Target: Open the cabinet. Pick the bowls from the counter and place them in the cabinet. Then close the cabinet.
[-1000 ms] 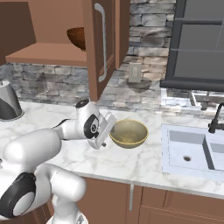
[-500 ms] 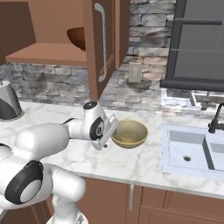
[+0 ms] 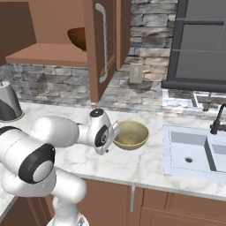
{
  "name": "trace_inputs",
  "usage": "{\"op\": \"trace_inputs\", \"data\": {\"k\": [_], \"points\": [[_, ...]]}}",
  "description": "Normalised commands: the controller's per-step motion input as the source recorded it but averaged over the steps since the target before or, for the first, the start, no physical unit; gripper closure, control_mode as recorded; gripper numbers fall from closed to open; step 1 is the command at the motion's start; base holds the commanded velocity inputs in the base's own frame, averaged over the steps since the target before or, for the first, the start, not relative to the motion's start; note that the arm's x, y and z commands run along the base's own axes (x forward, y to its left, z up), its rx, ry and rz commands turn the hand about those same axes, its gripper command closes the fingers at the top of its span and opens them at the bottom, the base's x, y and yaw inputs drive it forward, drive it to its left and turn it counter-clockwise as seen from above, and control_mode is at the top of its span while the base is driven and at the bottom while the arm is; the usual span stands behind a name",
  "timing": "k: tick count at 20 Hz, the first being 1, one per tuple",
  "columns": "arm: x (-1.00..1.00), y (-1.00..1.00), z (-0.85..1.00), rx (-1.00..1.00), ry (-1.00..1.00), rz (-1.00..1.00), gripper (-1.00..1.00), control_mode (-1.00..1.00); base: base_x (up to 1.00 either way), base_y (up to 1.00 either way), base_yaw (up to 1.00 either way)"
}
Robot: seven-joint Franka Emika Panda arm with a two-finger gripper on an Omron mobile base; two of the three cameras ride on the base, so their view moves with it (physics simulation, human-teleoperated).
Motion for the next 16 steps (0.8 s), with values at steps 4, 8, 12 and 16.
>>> {"op": "trace_inputs", "data": {"k": [4, 8, 12, 16], "points": [[0.31, 0.0, -0.22, 0.04, 0.0, 0.0, -1.0, -1.0, 0.0, 0.0, 0.0], [0.27, 0.0, -0.19, 0.04, 0.0, 0.0, 1.0, -1.0, 0.0, 0.0, 0.0], [0.22, 0.02, -0.17, 0.01, 0.0, 0.0, 1.0, -1.0, 0.0, 0.0, 0.0], [0.08, 0.0, -0.11, 0.03, 0.0, 0.0, 1.0, -1.0, 0.0, 0.0, 0.0]]}}
